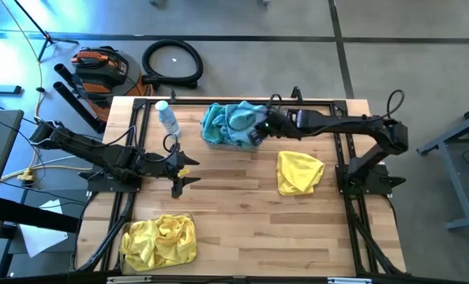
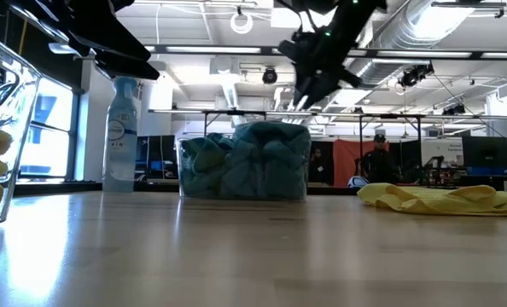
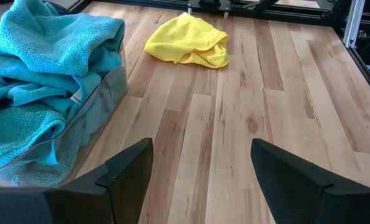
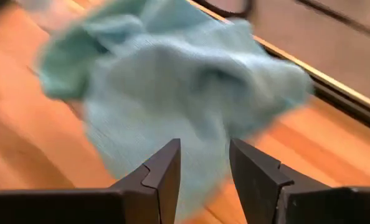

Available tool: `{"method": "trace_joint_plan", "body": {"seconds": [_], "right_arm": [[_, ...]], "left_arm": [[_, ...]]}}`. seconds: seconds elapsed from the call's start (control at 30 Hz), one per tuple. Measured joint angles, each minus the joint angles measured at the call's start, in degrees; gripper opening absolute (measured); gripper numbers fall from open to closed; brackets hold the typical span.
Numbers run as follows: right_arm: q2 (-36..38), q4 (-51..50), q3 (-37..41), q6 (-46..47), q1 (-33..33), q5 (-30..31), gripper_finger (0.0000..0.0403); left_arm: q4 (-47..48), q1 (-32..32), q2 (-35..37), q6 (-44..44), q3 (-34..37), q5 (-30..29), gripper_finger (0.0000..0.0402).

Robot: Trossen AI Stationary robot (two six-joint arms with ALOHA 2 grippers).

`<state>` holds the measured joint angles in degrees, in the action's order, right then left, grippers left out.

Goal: Sort microfiber towel by color & place in baskets
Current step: Put the yellow microfiber towel into the bottom transparent bin

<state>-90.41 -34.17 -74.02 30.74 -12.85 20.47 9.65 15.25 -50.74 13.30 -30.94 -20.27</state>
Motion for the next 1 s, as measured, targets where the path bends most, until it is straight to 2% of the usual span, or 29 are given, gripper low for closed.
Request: {"method": "trace_joint_plan", "body": {"seconds": [0.07, 0.17, 0.33, 0.5, 0.7, 1.0], "right_arm": [[1.36, -2.75, 2.21, 2.25, 1.63, 3.48, 0.0133], [4.82, -1.61, 9.97, 6.60, 4.37, 4.54, 0.0133], [13.13, 3.34, 25.86, 18.56, 10.31, 4.65, 0.0133], [20.87, 2.00, 35.21, 29.86, 16.67, 2.56, 0.0133], [22.12, -2.92, 38.49, 37.40, 22.65, -0.20, 0.0133], [13.49, -5.28, 38.64, 40.14, 25.37, -2.01, 0.0133]], "left_arm": [[0.01, 0.00, 0.00, 0.02, 0.00, 0.00, 0.0259], [0.00, 0.02, 0.00, 0.02, 0.00, 0.00, 0.0259], [0.02, 0.00, 0.00, 0.04, 0.00, 0.00, 0.0259], [0.03, 0.00, 0.00, -0.13, 0.00, -0.11, 0.0259], [-0.08, 0.02, 0.00, -3.91, 0.00, -1.14, 0.0259], [-0.62, 0.00, 0.00, -1.99, 0.00, -6.43, 0.0259]]}}
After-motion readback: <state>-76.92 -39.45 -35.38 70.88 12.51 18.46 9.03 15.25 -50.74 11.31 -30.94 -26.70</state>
